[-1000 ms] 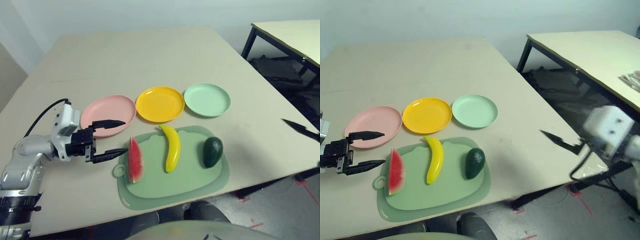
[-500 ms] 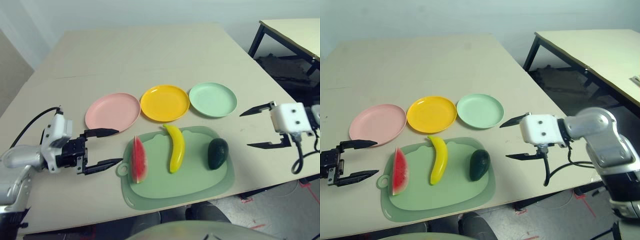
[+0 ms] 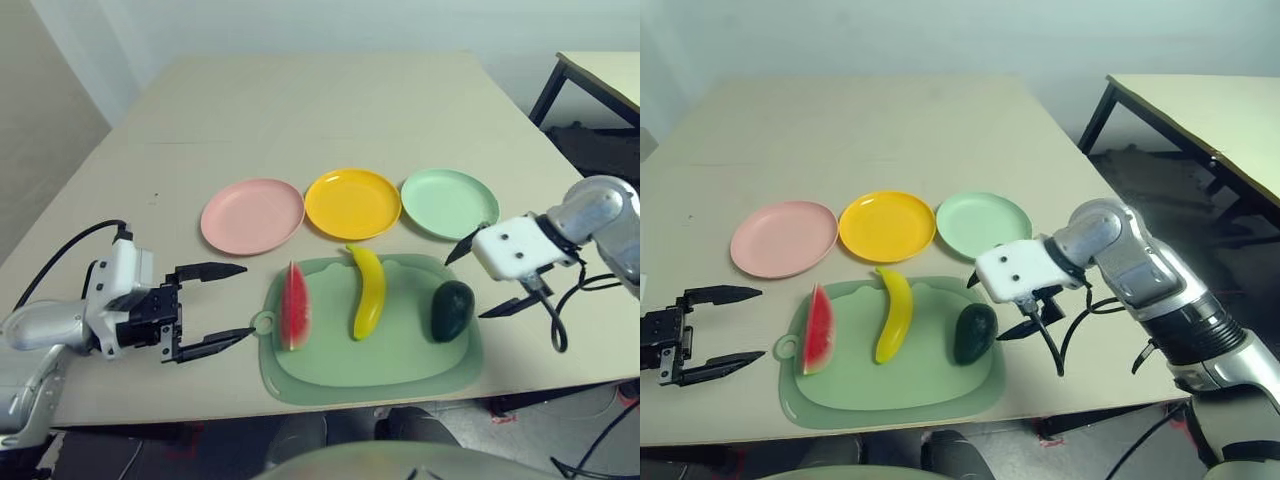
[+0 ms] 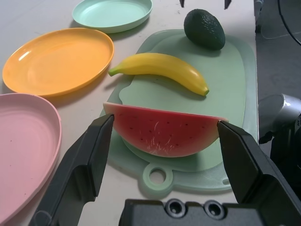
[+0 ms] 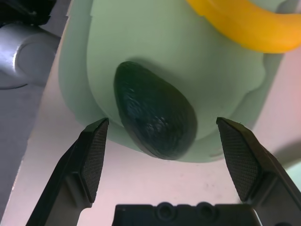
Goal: Place the fruits into color-matched plates.
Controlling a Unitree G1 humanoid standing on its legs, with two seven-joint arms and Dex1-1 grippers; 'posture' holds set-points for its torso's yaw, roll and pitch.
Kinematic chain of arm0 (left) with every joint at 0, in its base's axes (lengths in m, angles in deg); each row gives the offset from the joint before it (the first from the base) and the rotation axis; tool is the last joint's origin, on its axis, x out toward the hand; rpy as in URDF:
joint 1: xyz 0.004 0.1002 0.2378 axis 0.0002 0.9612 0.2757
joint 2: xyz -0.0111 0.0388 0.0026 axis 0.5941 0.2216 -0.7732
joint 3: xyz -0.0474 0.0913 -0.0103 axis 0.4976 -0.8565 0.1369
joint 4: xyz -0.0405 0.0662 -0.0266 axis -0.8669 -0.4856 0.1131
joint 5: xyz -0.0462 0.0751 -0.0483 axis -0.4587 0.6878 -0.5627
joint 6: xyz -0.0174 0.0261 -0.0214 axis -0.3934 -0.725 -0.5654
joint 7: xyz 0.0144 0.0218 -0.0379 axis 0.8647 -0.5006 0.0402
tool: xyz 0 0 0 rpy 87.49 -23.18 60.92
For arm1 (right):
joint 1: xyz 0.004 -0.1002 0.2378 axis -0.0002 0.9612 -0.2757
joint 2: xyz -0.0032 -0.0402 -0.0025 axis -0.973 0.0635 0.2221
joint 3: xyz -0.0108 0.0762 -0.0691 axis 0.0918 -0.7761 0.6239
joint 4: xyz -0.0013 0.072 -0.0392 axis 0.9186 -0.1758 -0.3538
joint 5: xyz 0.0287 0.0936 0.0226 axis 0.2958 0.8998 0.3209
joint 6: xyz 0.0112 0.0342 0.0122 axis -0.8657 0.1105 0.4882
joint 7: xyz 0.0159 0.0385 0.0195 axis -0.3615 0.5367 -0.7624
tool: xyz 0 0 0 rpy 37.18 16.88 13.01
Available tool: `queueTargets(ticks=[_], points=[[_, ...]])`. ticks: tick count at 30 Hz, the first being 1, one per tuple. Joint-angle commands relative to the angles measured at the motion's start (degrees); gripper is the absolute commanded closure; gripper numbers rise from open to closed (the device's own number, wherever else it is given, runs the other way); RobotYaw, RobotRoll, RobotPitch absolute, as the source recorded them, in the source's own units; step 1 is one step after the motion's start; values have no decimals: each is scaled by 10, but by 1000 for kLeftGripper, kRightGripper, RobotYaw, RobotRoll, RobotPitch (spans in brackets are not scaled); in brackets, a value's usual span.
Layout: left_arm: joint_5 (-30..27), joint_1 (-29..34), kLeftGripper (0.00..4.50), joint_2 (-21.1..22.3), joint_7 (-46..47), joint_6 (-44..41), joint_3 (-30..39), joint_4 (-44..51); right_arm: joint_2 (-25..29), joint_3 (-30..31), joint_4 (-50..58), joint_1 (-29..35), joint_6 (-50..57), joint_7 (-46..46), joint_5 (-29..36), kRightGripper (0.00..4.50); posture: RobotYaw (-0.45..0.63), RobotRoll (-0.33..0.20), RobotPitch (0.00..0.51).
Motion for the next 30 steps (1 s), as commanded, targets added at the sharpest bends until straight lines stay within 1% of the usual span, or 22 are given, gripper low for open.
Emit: queueTargets(ticks=[1, 5, 12, 21, 30], points=[[2, -3, 33, 5, 1, -3, 0, 7, -11, 13, -7, -13, -7, -1, -16, 0, 187, 0, 5], [4, -14, 33, 6, 1, -2, -4, 5, -23, 20, -22, -14, -16, -1, -32, 0, 188, 0, 4], [5, -23, 33, 5, -3, -1, -11, 5, -65, 27, -73, -11, -51, 6, -84, 0, 183, 0, 2], [6, -26, 33, 6, -4, 1, -10, 6, -84, 32, -97, 14, -72, 14, -116, 0, 191, 0, 0], [10, -26, 33, 7, -6, 2, -11, 6, -101, 28, -110, 13, -70, 17, -129, 0, 189, 0, 0]])
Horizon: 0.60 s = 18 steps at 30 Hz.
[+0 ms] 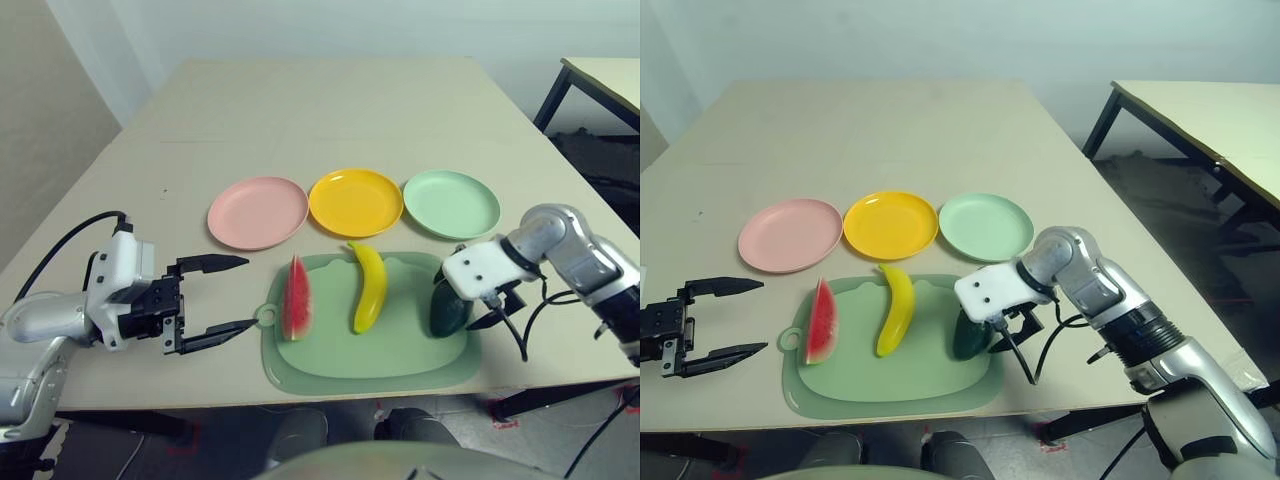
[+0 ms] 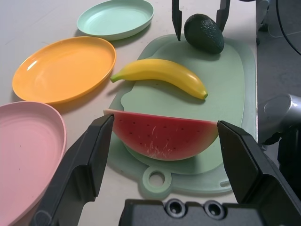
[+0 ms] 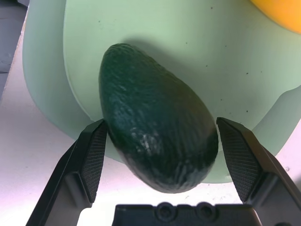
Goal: Place the fruits into color-matched plates.
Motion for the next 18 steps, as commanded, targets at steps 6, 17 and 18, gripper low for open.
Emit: queueTargets(ticks=[6, 17, 18], points=[[13, -4, 0, 7, -8, 7, -11, -1, -5, 3, 0, 3, 5, -2, -6, 968, 189, 0, 0], [19, -16, 0, 2, -13, 16, -23, -15, -1, -7, 9, -2, 23, -12, 9, 1295, 172, 0, 0], [19, -17, 0, 2, -12, 17, -24, -16, 0, -10, 11, -7, 30, -15, 14, 1295, 172, 0, 0]])
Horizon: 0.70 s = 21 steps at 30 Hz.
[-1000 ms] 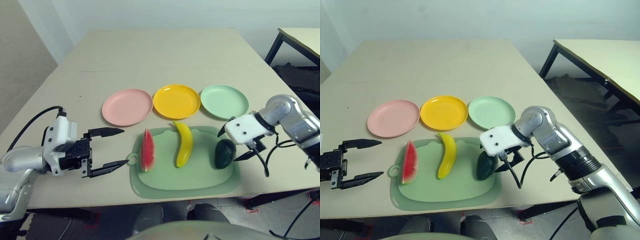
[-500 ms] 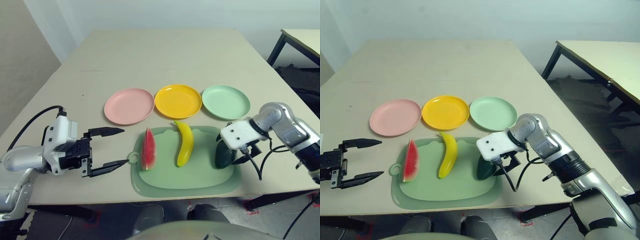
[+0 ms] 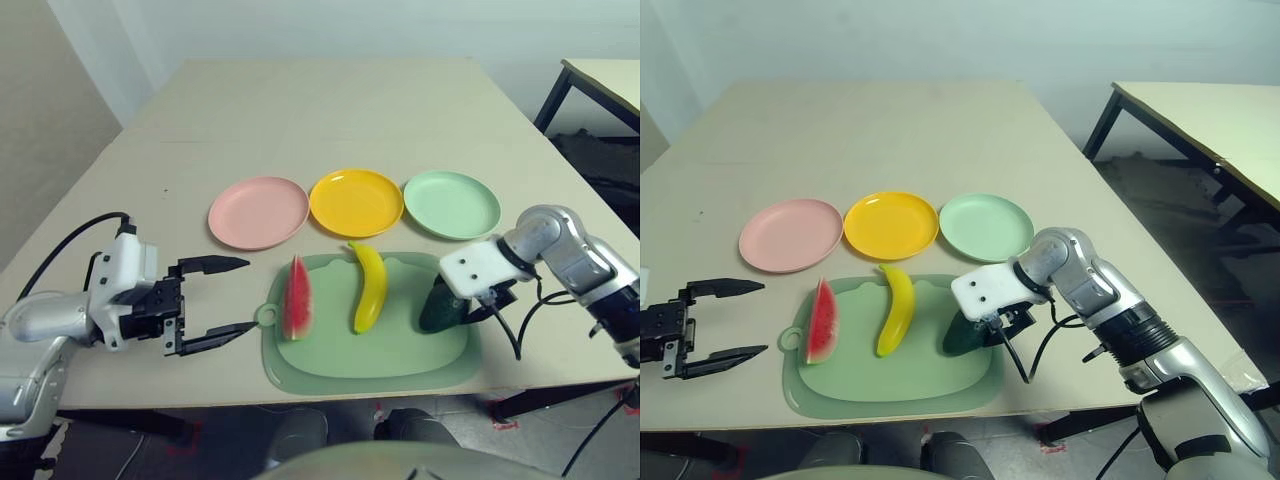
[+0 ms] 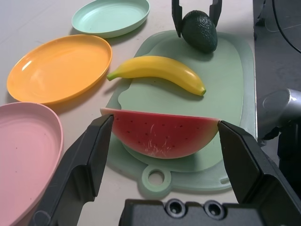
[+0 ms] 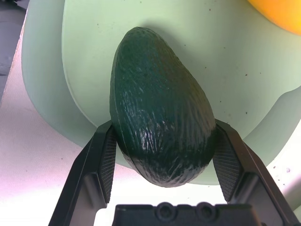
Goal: Place the fruits into color-matched plates.
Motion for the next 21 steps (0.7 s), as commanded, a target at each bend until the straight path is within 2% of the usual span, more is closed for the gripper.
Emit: queueTargets(ticks=[1, 12, 17, 21], points=[[5, -6, 0, 1, -2, 5, -9, -5, 6, -10, 11, -14, 20, -14, 18, 1295, 172, 0, 0], [8, -15, 0, -5, 5, 11, -18, -13, 0, -5, -25, -71, 47, -15, 39, 1295, 174, 0, 0], [0, -25, 0, -12, 20, 5, -17, -11, -31, -18, -118, -146, 42, -13, 26, 1295, 172, 0, 0], [-28, -47, 0, -30, 80, -53, -16, 9, -69, -33, -284, -236, 16, 26, 10, 1295, 173, 0, 0]])
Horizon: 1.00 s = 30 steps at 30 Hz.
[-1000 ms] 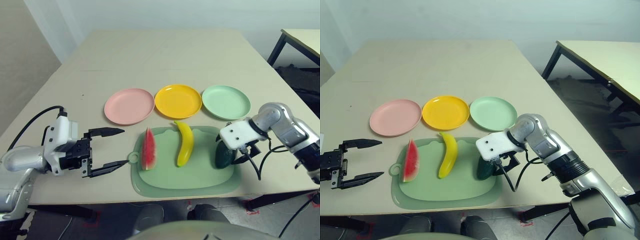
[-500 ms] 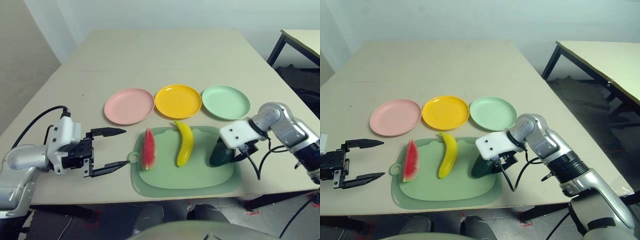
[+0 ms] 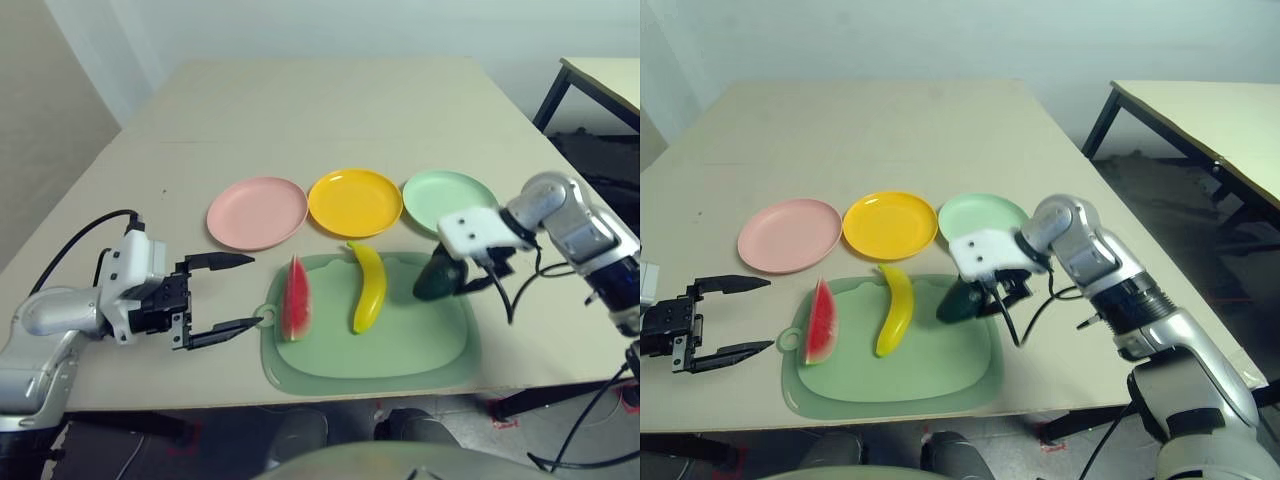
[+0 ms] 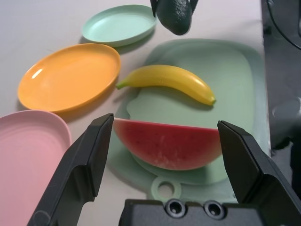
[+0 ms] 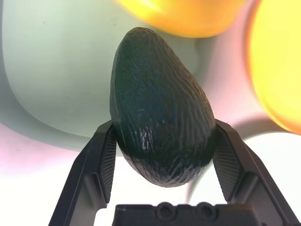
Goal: Place the fruits into color-matched plates.
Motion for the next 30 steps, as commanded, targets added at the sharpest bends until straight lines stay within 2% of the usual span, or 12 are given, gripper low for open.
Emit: queueTargets(ticks=[1, 9, 11, 15, 23, 24, 28, 30], points=[[-18, -19, 0, -11, 58, -55, -3, 24, -20, -22, -133, -59, -30, 37, -21, 1295, 174, 0, 0], [-20, -45, 0, -28, 143, -131, -19, 58, -65, -35, -348, -138, -86, 104, -54, 1295, 182, 0, 0], [-2, -40, 0, -21, 139, -127, -29, 59, -75, -34, -385, -147, -91, 126, -68, 1295, 183, 0, 0], [32, -19, 0, -1, 118, -105, -41, 54, -89, -22, -430, -154, -108, 161, -100, 1295, 189, 0, 0], [33, -5, 0, 0, 112, -93, -22, 54, -102, -12, -482, -156, -111, 218, -163, 1296, 215, 0, 0], [34, -3, 0, 1, 111, -91, -21, 55, -103, -13, -484, -156, -114, 222, -168, 1243, 214, 0, 0], [35, 2, 0, 2, 109, -84, -20, 54, -104, -16, -490, -155, -122, 233, -184, 14, 213, 0, 0], [37, 3, 0, 4, 107, -80, -19, 50, -104, -18, -491, -155, -125, 233, -189, 14, 209, 0, 0]])
